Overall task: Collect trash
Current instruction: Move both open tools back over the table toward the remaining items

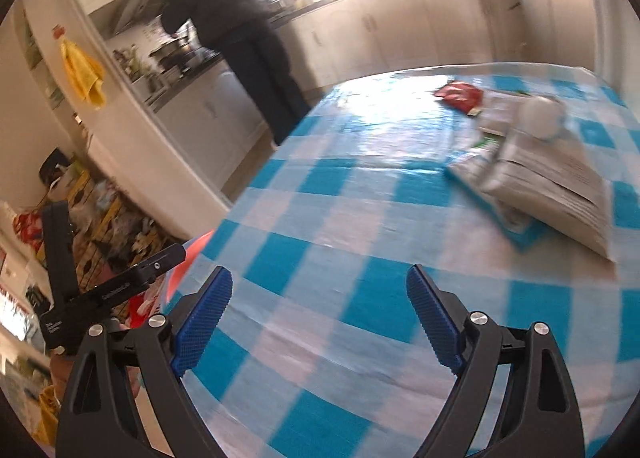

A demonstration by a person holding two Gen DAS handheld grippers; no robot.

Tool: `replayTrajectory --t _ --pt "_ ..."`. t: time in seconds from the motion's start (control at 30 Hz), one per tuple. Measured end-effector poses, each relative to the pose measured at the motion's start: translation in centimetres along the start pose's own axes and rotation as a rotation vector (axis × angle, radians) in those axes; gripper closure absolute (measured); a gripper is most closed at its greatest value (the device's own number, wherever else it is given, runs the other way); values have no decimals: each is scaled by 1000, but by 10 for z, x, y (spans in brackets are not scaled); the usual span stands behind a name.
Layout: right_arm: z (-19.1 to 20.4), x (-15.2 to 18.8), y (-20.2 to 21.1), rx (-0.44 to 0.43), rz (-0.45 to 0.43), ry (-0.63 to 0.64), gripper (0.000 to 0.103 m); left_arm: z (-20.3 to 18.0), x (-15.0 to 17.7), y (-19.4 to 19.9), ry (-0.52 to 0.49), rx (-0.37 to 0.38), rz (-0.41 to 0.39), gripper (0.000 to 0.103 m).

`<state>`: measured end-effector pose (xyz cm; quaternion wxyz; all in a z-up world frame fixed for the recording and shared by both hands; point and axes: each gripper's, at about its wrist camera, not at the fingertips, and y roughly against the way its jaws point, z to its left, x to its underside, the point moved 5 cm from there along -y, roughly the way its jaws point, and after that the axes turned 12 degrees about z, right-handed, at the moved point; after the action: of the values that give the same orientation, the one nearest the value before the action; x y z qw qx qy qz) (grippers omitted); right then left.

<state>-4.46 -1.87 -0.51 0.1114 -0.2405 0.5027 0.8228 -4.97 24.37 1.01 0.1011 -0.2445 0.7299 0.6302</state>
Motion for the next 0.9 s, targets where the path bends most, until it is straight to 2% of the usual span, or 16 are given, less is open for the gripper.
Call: replayTrajectory --t 0.37,0.6,0.73,0.9 --pt "-69 16 53 54 -108 -136 15 -82 8 -2 -187 46 36 12" --pt "-104 20 66 103 -113 -158 15 -121 4 -6 -261 60 42 12" --pt "-119 17 68 144 -79 -111 15 -133 4 -11 -275 59 55 12" --pt "-133 2 54 234 14 50 15 -142 4 -19 -292 57 77 12"
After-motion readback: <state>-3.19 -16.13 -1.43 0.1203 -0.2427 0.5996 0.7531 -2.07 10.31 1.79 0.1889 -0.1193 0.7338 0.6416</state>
